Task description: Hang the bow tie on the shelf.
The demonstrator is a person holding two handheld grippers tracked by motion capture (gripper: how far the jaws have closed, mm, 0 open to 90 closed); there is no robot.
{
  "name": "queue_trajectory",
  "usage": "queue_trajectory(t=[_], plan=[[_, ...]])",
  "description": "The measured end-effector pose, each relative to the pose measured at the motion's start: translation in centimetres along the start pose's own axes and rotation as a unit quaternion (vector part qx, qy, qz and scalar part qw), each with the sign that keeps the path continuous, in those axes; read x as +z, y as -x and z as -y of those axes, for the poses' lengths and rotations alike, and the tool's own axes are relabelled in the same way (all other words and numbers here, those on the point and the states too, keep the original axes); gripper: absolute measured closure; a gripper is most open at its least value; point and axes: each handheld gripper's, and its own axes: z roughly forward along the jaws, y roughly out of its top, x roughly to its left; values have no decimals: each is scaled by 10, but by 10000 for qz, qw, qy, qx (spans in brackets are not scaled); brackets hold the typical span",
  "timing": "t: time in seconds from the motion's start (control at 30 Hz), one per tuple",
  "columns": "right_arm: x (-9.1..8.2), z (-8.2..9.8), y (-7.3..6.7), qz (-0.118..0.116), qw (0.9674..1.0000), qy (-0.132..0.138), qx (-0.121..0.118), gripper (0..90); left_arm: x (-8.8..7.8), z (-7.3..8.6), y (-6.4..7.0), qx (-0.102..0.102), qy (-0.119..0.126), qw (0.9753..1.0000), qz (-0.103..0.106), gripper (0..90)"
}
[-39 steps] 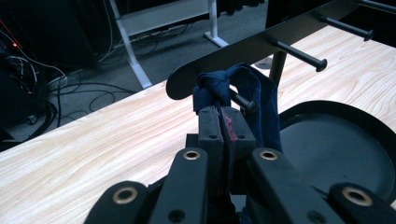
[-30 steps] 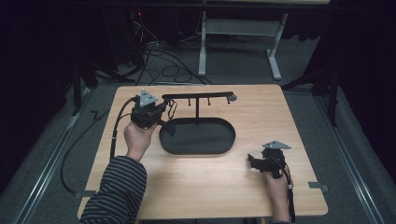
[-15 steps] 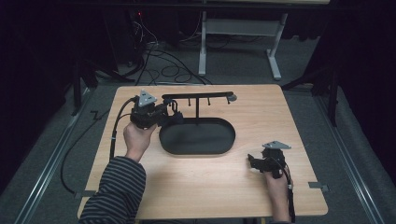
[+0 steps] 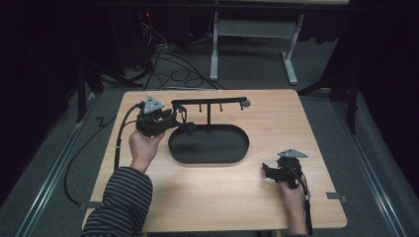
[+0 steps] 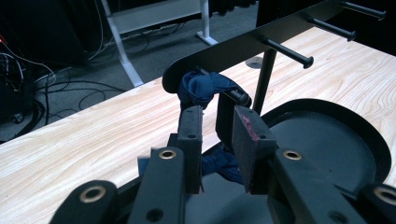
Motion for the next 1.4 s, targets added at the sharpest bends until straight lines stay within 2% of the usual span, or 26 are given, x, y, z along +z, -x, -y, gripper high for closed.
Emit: queue_trajectory(t=[0.2, 0.67, 0.83, 1.1, 1.4], plan=[[0, 0, 0, 0, 10000, -1, 0, 210, -5, 0, 0, 8, 8, 10000, 18, 701], [0, 0, 0, -1, 10000, 0, 3, 210, -28, 9, -10, -272, 200, 9994, 51, 663], [0, 0, 0, 1, 10000, -1, 0, 210, -36, 12, -12, -311, 235, 9992, 34, 652], [0, 0, 0, -1, 10000, -5, -10, 210, -44, 20, -16, -486, 259, 9984, 89, 640], [0, 0, 0, 7, 10000, -7, -12, 210, -56, 25, -14, -522, 320, 9981, 106, 624]])
